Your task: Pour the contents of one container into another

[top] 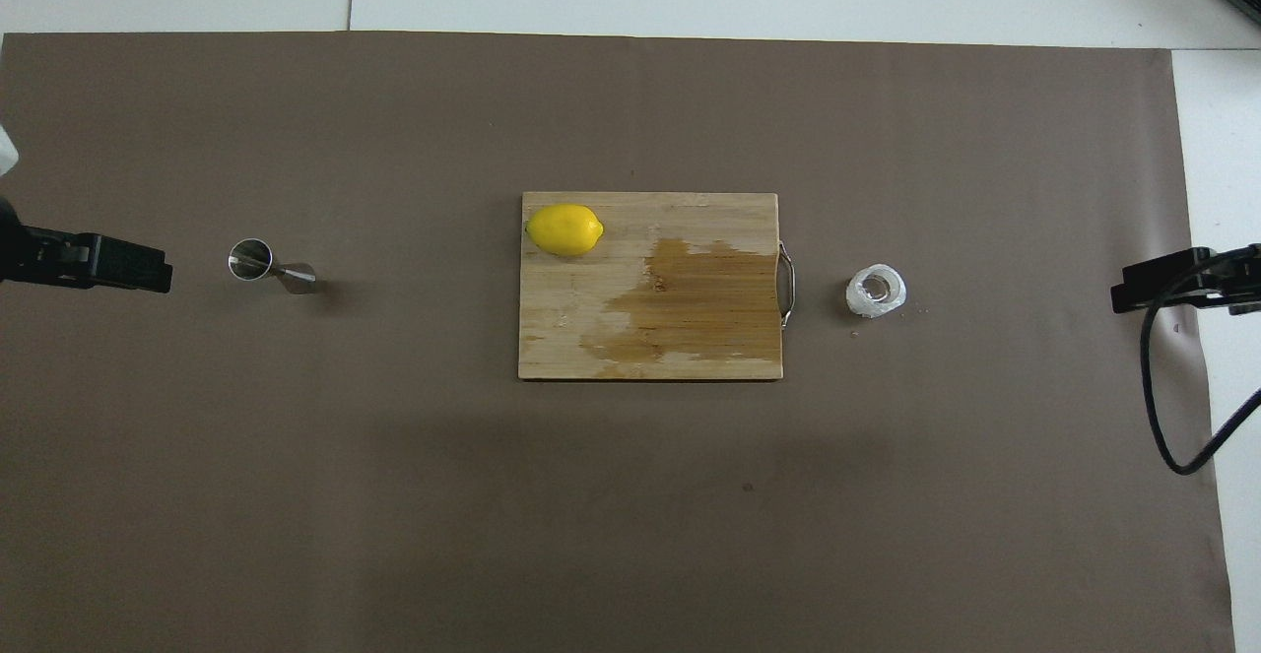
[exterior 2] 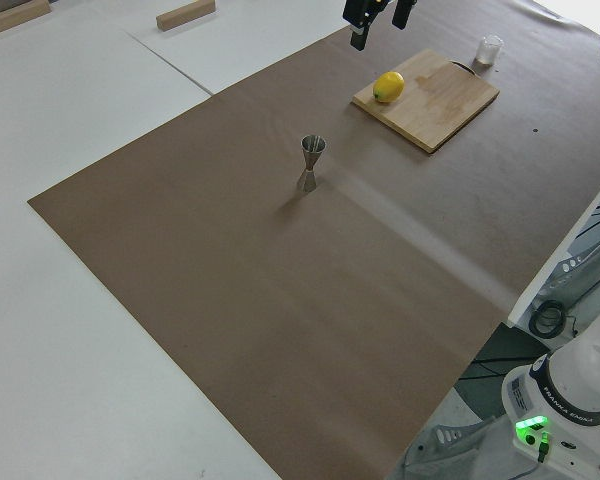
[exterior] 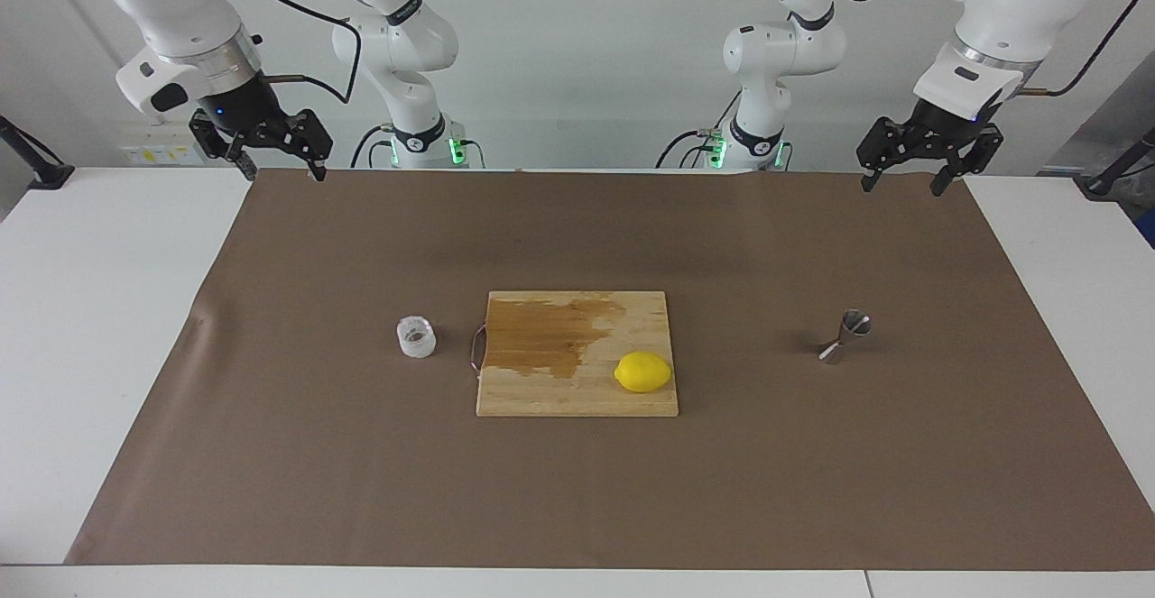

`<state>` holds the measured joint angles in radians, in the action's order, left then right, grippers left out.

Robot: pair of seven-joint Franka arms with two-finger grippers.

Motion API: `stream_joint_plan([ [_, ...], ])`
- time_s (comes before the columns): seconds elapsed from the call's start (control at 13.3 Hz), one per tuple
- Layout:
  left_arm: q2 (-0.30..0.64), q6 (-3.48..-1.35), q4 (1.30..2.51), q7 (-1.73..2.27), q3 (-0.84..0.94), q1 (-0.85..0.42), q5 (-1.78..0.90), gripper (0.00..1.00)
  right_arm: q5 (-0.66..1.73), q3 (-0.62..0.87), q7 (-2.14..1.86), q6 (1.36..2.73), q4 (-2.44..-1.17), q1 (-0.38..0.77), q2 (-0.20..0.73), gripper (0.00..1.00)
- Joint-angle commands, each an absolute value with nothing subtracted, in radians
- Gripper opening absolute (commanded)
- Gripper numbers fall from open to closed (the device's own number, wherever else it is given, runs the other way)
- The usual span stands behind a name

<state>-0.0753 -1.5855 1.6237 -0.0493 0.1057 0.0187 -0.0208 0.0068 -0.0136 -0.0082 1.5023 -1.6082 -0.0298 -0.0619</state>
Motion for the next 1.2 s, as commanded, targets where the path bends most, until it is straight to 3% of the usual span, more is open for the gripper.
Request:
stream_joint_plan([
  [0.0,-0.087,-1.577,1.640,-0.057,0.104,0.015,-0.015,1.00,0.009,-0.011,-0.002,1.494,-1.614,-0.038,-0.078,1.00],
  [1.13,-0.113,-1.523,1.672,-0.040,0.106,0.028,-0.015,1.00,0.009,-0.011,-0.002,1.494,-1.614,-0.038,-0.078,1.00],
])
